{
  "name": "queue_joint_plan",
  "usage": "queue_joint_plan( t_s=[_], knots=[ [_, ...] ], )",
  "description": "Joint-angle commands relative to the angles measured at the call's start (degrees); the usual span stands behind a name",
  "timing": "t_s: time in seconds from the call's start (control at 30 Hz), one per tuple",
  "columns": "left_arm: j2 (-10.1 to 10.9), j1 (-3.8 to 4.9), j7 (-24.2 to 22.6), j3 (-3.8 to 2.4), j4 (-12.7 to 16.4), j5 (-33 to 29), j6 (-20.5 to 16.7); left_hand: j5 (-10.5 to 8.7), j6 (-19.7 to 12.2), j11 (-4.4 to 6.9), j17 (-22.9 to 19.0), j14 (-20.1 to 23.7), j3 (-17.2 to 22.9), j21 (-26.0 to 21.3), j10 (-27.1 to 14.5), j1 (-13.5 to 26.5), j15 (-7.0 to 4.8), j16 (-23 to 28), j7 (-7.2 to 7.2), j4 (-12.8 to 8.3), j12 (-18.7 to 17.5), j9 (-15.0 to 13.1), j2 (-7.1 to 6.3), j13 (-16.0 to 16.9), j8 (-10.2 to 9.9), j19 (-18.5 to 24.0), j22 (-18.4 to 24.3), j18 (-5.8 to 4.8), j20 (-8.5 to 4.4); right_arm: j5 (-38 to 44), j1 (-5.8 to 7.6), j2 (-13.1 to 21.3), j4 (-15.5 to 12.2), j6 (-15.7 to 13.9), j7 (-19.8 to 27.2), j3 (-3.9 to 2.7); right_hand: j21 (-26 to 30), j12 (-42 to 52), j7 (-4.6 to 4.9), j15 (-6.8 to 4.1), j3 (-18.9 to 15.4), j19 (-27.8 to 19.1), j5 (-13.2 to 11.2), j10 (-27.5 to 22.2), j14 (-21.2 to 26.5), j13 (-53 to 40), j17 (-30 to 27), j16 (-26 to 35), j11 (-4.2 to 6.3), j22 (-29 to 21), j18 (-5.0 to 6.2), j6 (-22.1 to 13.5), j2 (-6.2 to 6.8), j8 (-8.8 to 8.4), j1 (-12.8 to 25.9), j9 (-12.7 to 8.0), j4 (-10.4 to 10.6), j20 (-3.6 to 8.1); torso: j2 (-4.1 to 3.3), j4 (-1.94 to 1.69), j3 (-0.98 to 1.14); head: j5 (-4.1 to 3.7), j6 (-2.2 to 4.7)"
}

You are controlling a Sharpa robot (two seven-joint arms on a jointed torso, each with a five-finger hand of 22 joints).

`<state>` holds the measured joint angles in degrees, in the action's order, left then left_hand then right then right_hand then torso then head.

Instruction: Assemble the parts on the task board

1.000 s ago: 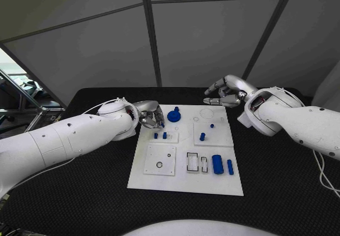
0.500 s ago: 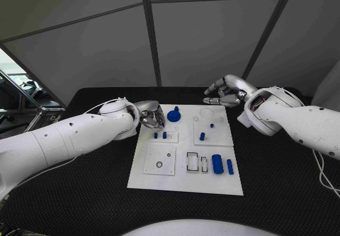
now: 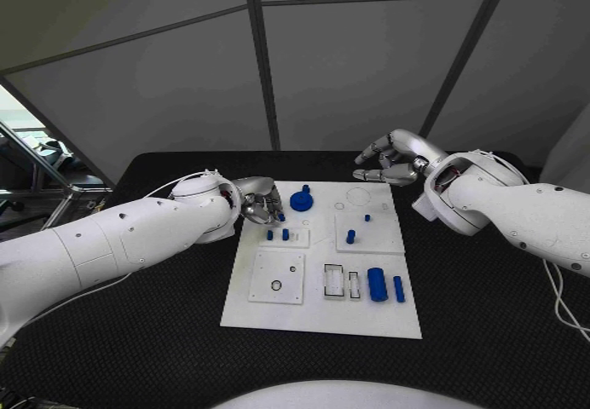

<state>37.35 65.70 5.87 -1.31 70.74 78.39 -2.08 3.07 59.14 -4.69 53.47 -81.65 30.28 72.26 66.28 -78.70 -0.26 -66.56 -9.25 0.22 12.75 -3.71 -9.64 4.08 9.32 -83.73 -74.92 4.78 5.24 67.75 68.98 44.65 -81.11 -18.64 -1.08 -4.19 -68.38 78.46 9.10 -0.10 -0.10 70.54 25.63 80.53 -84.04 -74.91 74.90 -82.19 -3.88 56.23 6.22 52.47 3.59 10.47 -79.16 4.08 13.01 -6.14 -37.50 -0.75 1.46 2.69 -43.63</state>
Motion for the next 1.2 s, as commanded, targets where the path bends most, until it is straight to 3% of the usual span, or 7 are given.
queue_joint_plan(
  t_s=[0.03,0.33,0.57,0.67,0.8,1.07,1.2],
  knots=[
    [0.06,0.04,0.77,-0.03,0.17,-0.15,0.8,-0.09,-2.04,-0.36,-0.13,-0.1,-0.1,0.03,0.24,0.36,0.52,-0.25,-0.19,-0.36,-0.5,0.16,-0.2,0.16,-1.49,0.04,-7.16,-1.03,0.48,0.14,0.11,0.1,-0.1,0.0,0.34,-0.03,0.57,-1.77,-0.11,-0.23,0.36,-0.46,0.32,-1.59,-3.19,-0.84,2.54,0.53,-0.11,-0.5,0.64,-0.21,-0.1,0.21,-0.31,-0.1,0.02,0.21,0.04,-0.07,-0.03,0.02,-0.01],
    [0.75,0.04,1.99,-0.06,0.04,-0.16,-0.78,-0.06,-5.14,-0.58,-0.14,-0.28,-0.3,-0.16,0.71,0.74,0.66,-1.13,-0.56,-0.14,-1.04,0.08,-0.59,0.39,-3.83,0.04,-7.17,-0.98,0.68,0.56,0.11,0.64,-0.02,1.31,-0.99,-0.03,3.9,-35.21,-0.49,-0.77,2.36,-2.33,-0.41,-18.48,-2.32,30.6,-1.25,3.87,0.48,-4.42,1.34,-0.63,0.02,0.49,-2.95,-0.07,0.89,0.7,0.05,0.02,-0.01,-0.23,0.3],
    [2.76,0.03,1.07,-1.3,0.33,-3.96,-3.08,-0.04,-4.2,-0.77,-1.46,0.24,-0.13,-4.85,-0.14,0.84,0.87,-0.73,-0.55,0.07,-1.92,-0.21,-0.55,0.25,-3.59,1.73,-5.12,-0.03,0.87,7.94,0.09,1.52,0.0,5.98,-4.16,0.42,5.88,-53.04,-0.4,-0.62,7.03,-3.14,-7.89,-19.89,-1.78,45.0,-5.22,7.34,0.15,-6.55,1.67,2.2,1.08,1.04,-7.68,-0.01,0.54,0.75,0.14,-0.03,-0.05,-0.86,0.65],
    [4.49,0.04,-0.18,-1.65,1.1,-11.34,-4.28,-0.05,-2.98,-0.78,-2.99,0.89,0.19,-9.79,-0.37,0.69,0.88,-0.07,-0.51,0.06,-2.31,-0.36,-0.41,0.21,-3.03,3.56,-2.92,0.94,0.9,14.16,-0.3,2.13,-0.59,7.34,-5.43,0.81,5.5,-59.78,-0.68,-0.29,9.52,-2.64,-9.66,-18.67,-2.07,51.74,-5.05,7.25,0.1,-5.91,1.6,4.05,2.25,0.44,-8.81,-0.17,0.43,0.61,0.2,0.03,0.0,-1.78,0.88],
    [7.32,0.05,-3.49,-1.84,2.95,-25.4,-6.93,-0.03,-1.23,-1.22,-19.46,9.71,0.96,-27.15,-1.31,0.13,1.21,12.52,-0.86,-0.4,-2.55,-0.39,-0.21,0.14,-2.24,11.01,5.15,3.92,1.22,22.34,-1.17,2.89,-1.97,7.99,-7.03,1.14,5.15,-62.98,-0.87,-0.35,11.16,-2.38,-10.71,-17.73,-2.19,55.55,-4.84,7.09,-0.14,-5.32,1.48,5.47,2.97,-0.27,-9.08,-0.19,0.16,0.52,0.06,0.0,-0.03,-2.99,1.29],
    [11.0,-0.01,-12.92,-1.82,6.27,-46.36,-7.31,-0.15,0.62,-0.41,-21.62,11.06,-0.35,-36.27,1.11,0.48,0.79,14.57,-0.42,-0.2,0.27,-0.45,0.99,1.39,-1.02,14.17,10.11,5.13,0.92,30.94,-2.5,3.49,-4.13,7.8,-9.49,2.65,5.02,-66.52,0.28,0.48,12.78,-2.39,-14.15,-18.03,-2.32,59.76,-4.39,6.69,-1.26,-5.03,1.39,5.12,4.44,-2.19,-8.52,-0.33,0.02,0.01,0.06,-0.29,-0.17,-3.52,1.7],
    [12.18,-0.13,-17.38,-1.67,8.25,-55.1,-6.23,-0.07,0.08,-0.72,-22.68,12.33,-1.03,-41.13,0.11,0.2,1.01,15.68,-0.69,-0.4,0.76,-0.27,1.39,1.6,-1.13,16.06,12.79,5.68,1.1,32.37,-3.05,3.29,-4.42,7.48,-9.98,2.84,5.07,-67.38,0.68,0.85,13.2,-2.52,-14.45,-18.48,-2.48,60.9,-3.71,6.1,-1.72,-5.05,1.41,4.67,5.06,-2.81,-8.15,-0.33,0.02,-0.32,-0.1,0.1,-0.14,-3.26,1.87]
  ],
)
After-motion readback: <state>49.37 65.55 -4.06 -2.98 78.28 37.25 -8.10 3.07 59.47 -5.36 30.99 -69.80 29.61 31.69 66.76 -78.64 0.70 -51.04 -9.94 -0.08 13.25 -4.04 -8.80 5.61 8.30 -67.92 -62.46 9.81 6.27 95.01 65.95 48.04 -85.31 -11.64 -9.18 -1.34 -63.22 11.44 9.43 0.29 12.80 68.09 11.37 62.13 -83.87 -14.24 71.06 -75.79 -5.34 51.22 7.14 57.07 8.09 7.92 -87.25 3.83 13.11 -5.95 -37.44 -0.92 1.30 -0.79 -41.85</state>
